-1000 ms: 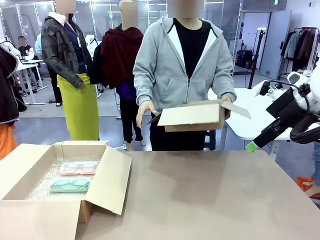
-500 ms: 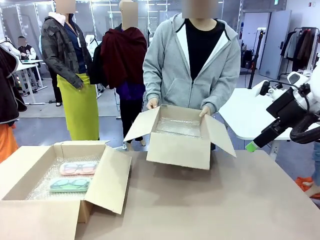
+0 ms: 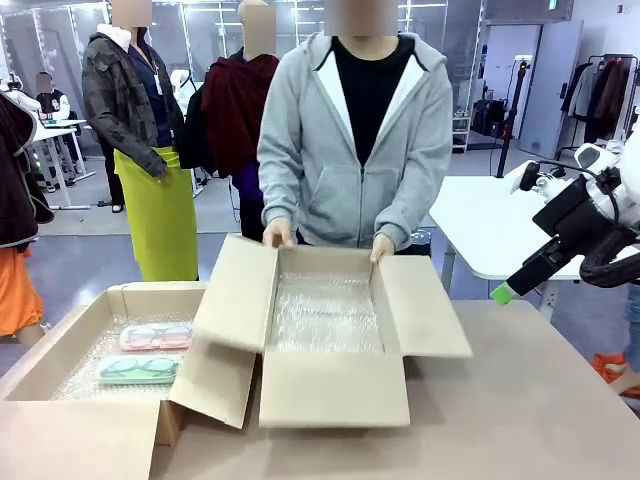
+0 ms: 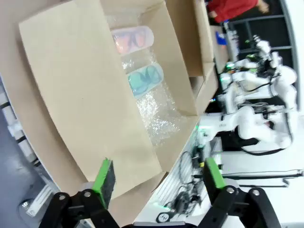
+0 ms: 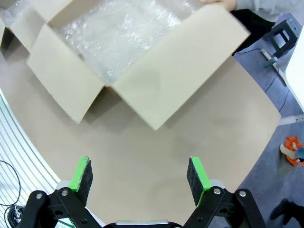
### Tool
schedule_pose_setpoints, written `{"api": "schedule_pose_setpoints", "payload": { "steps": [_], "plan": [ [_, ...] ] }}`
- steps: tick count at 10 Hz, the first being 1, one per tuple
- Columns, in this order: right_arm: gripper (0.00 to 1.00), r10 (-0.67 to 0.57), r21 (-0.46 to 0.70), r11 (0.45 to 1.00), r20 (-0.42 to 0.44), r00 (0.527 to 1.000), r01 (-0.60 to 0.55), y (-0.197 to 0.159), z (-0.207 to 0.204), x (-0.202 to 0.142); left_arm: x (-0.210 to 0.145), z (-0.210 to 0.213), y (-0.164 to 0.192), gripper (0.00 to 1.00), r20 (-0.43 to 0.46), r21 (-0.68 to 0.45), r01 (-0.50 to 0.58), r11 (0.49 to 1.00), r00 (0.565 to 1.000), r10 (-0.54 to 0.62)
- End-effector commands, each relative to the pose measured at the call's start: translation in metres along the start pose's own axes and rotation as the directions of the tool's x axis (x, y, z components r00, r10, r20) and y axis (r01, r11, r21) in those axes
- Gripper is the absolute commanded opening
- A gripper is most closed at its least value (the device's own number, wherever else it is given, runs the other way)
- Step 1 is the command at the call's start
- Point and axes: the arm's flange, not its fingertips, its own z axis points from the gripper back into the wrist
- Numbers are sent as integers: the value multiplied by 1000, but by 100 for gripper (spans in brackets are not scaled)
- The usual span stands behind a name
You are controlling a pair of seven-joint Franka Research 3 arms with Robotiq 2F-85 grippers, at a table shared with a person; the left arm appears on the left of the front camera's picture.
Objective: Pack the glasses set securely to prepare it for shipping.
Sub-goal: Position the Package Box on the left side of the table.
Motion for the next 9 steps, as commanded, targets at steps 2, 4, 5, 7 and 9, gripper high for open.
{"api": "schedule_pose_setpoints", "payload": {
  "steps": [2, 4, 5, 7, 9],
  "plan": [
    [100, 1, 0, 1000, -5, 1000, -1, 3, 0, -1, -2, -37, -106, 100, -108, 325, 207, 923, 977, -182],
    [100, 1, 0, 1000, -5, 1000, -1, 3, 0, -1, 5, -69, -172, 100, -186, 494, 319, 809, 948, -260],
    [100, 1, 0, 1000, -5, 1000, -1, 3, 0, -1, 0, -84, -199, 100, -197, 503, 334, 797, 942, -271],
    [100, 1, 0, 1000, -5, 1000, -1, 3, 0, -1, -16, -108, -245, 100, -216, 509, 421, 751, 907, -362],
    [100, 1, 0, 1000, -5, 1000, -1, 3, 0, -1, -42, -143, -277, 100, -189, 554, 495, 669, 857, -478]
  ]
}}
